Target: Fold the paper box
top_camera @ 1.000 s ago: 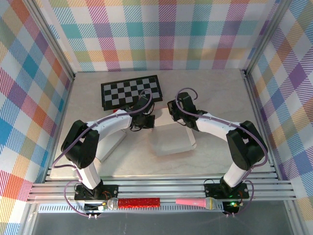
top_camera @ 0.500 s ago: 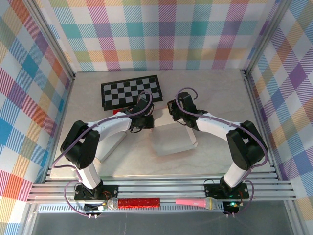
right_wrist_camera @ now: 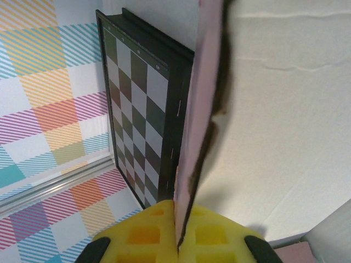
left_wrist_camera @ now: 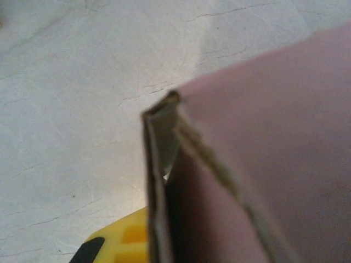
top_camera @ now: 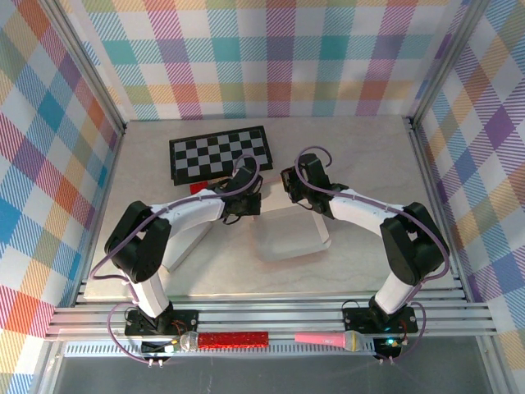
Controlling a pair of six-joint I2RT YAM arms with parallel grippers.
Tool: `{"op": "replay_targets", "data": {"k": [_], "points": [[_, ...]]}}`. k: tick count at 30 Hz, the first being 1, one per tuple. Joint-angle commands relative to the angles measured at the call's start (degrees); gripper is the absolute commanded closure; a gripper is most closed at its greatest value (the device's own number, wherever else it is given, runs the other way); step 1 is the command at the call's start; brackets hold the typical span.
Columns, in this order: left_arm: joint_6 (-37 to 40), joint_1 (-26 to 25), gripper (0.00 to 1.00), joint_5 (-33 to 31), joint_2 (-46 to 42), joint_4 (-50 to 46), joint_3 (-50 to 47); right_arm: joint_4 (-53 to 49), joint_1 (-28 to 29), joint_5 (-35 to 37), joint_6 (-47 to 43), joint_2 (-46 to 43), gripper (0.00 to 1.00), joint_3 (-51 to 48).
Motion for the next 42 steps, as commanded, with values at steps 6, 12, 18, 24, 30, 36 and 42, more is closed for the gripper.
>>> {"op": "replay_targets", "data": {"k": [6,12,18,24,30,36,42], "points": [[-4.6,-2.3,1.0,-8.0,2.4,-1.5,1.7,-4.9,0.3,-1.3,0.3,-0.2,1.0,1.1],[-3.0,-2.1,1.0,-8.8,-1.2,-5.5,4.2,-15.4,0.0,1.2,-7.7,-7.0,0.39,6.8],[0.5,-0.6,1.0,-2.4,-3.1,-15.3,10.7,-31.5,-5.1,0.2,-20.7,-17.2,0.31,15.9],[1.8,0.5,1.0,3.9,-5.1,-19.8,13.6,-36.4,-14.2,-9.7,-30.8,-19.8,0.38,18.2],[1.6,3.0,1.0,14.2,-6.3,-18.9,14.3,-42.3,-21.4,-15.4,-43.3,-19.9,0.38,22.0],[1.0,9.1,1.0,34.1,-4.5,-12.5,13.1,-32.5,-35.3,-39.9,-55.0,-21.9,0.45,13.8],[0.6,14.5,1.0,44.3,-0.1,-8.4,14.3,-22.8,-39.3,-56.6,-57.6,-15.5,0.51,10.4]]}}
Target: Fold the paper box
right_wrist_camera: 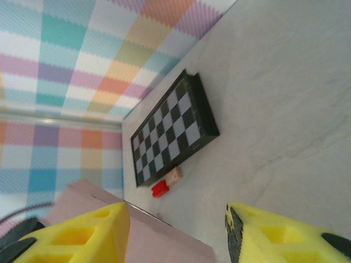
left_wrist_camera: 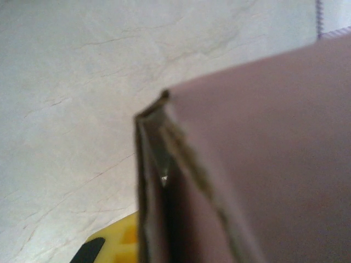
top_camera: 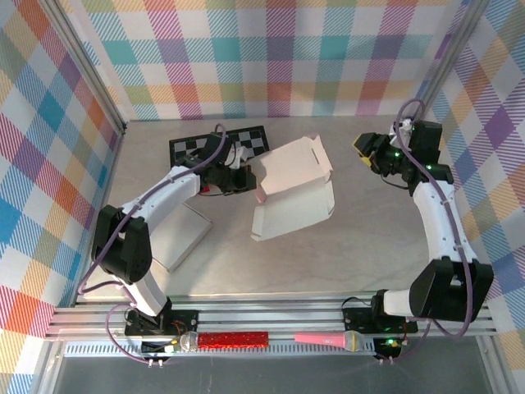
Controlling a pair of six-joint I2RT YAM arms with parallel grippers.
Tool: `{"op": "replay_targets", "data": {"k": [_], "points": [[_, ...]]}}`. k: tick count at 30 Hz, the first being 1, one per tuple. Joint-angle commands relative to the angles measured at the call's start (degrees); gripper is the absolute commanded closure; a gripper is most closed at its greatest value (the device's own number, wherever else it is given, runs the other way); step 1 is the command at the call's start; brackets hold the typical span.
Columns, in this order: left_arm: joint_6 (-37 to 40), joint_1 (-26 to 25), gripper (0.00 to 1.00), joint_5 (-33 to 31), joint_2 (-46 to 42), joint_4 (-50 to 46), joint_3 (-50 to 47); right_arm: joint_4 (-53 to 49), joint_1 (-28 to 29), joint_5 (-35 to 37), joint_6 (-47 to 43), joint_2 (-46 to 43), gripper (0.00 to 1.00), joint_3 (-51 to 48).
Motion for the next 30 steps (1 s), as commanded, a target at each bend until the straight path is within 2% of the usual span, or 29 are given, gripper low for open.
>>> {"op": "replay_targets", "data": {"k": [1,4,9,14,20,24,30], "points": [[-0.5,2.7,1.0,9.6,3.8,3.0,2.0,9.6,0.5,-15.3,-2.9,4.1,0.51,-0.6],[-0.5,4.4,1.0,11.3,6.6,3.5,4.1,15.2,0.9,-18.5,-0.7,8.0,0.5,0.6],[-0.3,6.1,1.0,13.0,11.3,3.5,8.3,15.0,3.4,-20.3,-2.6,14.4,0.48,5.7],[-0.4,6.7,1.0,15.4,14.2,3.5,10.5,8.5,5.9,-21.9,-8.9,22.1,0.46,13.2],[0.1,6.9,1.0,16.5,15.6,2.6,11.3,5.9,7.3,-24.6,-11.9,25.6,0.5,18.5],[0.5,7.0,1.0,16.3,16.0,2.0,11.6,0.6,8.5,-23.3,-16.5,25.9,0.53,20.1],[1.1,7.0,1.0,16.4,15.9,1.4,12.1,-8.0,10.2,-15.7,-24.4,24.7,0.54,21.6]]}}
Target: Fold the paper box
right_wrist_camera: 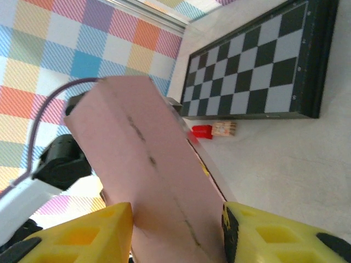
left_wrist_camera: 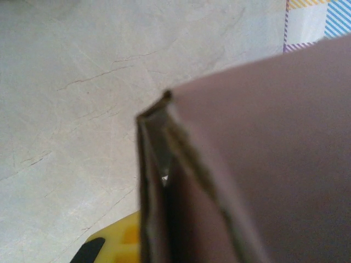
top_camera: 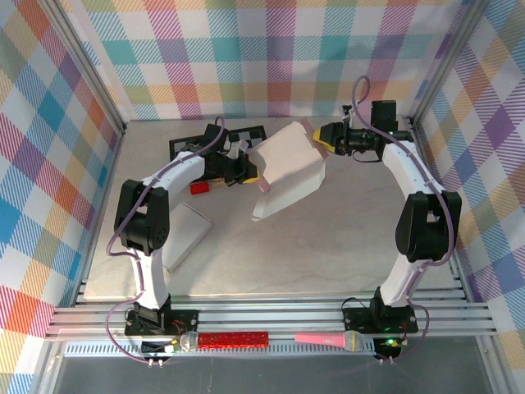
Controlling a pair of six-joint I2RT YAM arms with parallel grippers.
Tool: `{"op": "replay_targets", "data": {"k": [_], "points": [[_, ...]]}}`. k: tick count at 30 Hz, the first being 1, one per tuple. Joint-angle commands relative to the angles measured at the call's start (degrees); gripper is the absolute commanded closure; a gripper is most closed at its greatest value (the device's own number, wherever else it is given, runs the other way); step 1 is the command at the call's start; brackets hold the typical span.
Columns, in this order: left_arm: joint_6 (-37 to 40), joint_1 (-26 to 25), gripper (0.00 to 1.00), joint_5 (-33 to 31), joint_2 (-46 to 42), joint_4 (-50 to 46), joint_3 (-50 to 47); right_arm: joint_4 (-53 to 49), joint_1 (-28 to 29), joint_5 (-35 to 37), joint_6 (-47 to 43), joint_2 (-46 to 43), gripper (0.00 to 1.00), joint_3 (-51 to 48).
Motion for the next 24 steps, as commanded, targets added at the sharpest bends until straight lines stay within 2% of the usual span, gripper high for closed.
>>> {"op": "replay_targets", "data": {"k": [1,15,24], "points": [[1.1,0.7,1.0,2.0,0.2,-1.0,2.0,-8.0,1.3,4.7,-8.2,-1.1,0.54,2.8],[5.5,0.5,1.0,-0.4,-2.7,-6.8,2.3,-18.3,7.8,24.0,-19.3,-2.3,0.65,8.6],[8.5,-0.9,1.0,-3.6,-4.8,-11.5,3.6,-24.4,13.4,40.2,-24.7,-0.6,0.63,12.9]]}}
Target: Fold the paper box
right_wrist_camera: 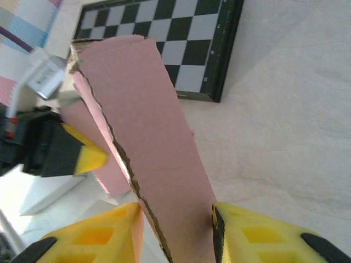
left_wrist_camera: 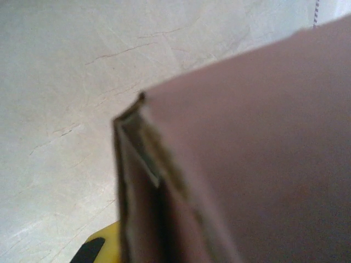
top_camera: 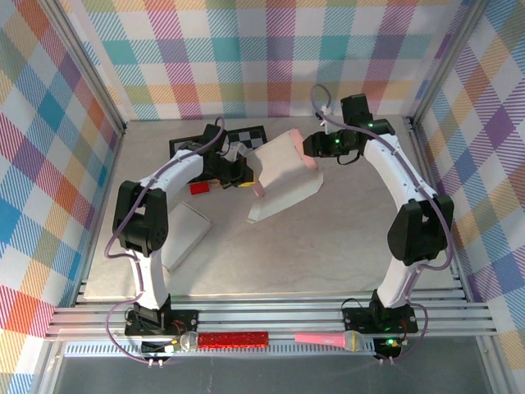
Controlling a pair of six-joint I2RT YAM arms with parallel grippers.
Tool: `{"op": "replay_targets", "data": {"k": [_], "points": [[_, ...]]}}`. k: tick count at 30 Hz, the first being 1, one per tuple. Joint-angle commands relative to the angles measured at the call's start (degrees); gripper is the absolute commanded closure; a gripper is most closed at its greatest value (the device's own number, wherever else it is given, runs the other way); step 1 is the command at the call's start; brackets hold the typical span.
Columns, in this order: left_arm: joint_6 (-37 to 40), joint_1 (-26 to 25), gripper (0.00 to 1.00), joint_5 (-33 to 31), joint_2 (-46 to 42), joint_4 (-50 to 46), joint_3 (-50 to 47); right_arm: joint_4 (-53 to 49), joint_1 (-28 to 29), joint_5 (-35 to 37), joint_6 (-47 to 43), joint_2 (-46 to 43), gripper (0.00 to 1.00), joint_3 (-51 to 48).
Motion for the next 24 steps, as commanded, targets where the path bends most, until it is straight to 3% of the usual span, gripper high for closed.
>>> {"op": "replay_targets", "data": {"k": [1,11,16,21,24], "points": [[2.8,-0.9,1.0,-0.4,-3.7,-2.9,2.2,-4.0,2.5,9.3,-3.9,0.1,0.63,2.9],[4.6,-2.5,1.0,-3.1,-5.8,-5.5,2.0,-6.1,7.3,24.9,-3.5,2.0,0.65,5.4],[4.8,-3.5,1.0,-4.8,-6.4,-6.6,2.1,-8.0,9.7,32.4,-2.1,4.0,0.76,8.1],[3.3,-5.1,1.0,-7.7,-6.7,-7.5,2.7,-14.2,13.0,48.0,1.8,7.7,0.87,13.1],[2.2,-6.0,1.0,-9.2,-6.7,-8.0,3.1,-20.2,14.9,56.3,5.4,11.0,0.99,17.7]]}}
